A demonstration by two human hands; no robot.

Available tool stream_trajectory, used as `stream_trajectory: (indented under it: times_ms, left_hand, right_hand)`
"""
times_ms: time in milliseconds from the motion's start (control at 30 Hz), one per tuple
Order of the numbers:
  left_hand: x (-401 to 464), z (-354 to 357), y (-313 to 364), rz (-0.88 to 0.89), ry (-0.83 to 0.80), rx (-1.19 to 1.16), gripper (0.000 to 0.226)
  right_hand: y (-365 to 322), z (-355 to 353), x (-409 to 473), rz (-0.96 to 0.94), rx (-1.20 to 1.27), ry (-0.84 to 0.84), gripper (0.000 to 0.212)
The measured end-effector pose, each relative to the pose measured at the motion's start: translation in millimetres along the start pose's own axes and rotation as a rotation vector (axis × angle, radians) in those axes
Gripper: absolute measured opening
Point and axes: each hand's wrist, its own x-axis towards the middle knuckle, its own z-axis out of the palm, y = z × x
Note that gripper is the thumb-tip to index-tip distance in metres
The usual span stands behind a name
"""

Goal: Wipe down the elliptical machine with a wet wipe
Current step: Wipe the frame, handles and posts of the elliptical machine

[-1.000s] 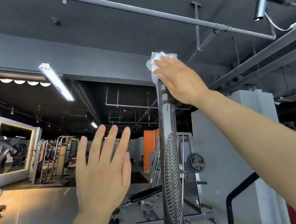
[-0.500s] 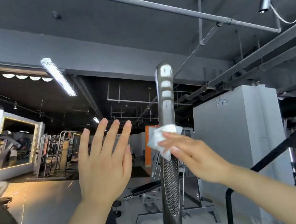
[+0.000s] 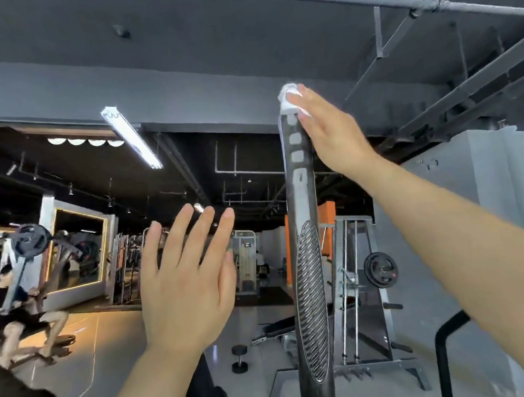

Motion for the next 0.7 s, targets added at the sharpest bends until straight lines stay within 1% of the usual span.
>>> stream_trajectory:
  times_ms: [67,133,233,300,367,433,500,600,700]
  left_hand:
    - [-2,2,0,-0.002,0.011,0.007,0.046]
    - [-1,4,0,0.000,0.035,0.015,0.046]
    - [1,3,1,0.001,0.018,0.047,0.045]
    - [-4,1,4,0.023,-0.030,0.069,0.046]
    - [-17,0,14,0.040,-0.086,0.040,0.046]
    - [-40,-3,32,-0.036,-0.133,-0.063,0.047]
    - [-67,-7,53,-0.153,-0.171,-0.203,0.047]
    - [-103,-15,80,-0.315,-0.246,-0.350,0.048]
    - [-119,-23,103,-0.471,-0.297,-0.573,0.044]
  right_hand:
    - [2,20,-23,0.024,0.137,0.047,0.038]
    - [4,32,-45,-0.018,0.205,0.063,0.037]
    - [2,43,-84,-0.024,0.287,0.012,0.036]
    - [1,49,-114,-0.066,0.299,-0.035,0.035]
    - [4,55,-141,-0.120,0.292,-0.067,0.037]
    - [3,59,-165,-0.126,0.303,-0.092,0.040]
    - [-1,62,-190,-0.118,0.331,-0.116,0.040]
    - [-8,69,-243,-0.123,0.346,-0.167,0.041]
    - [-11,82,-303,-0.213,0.253,-0.207,0.038]
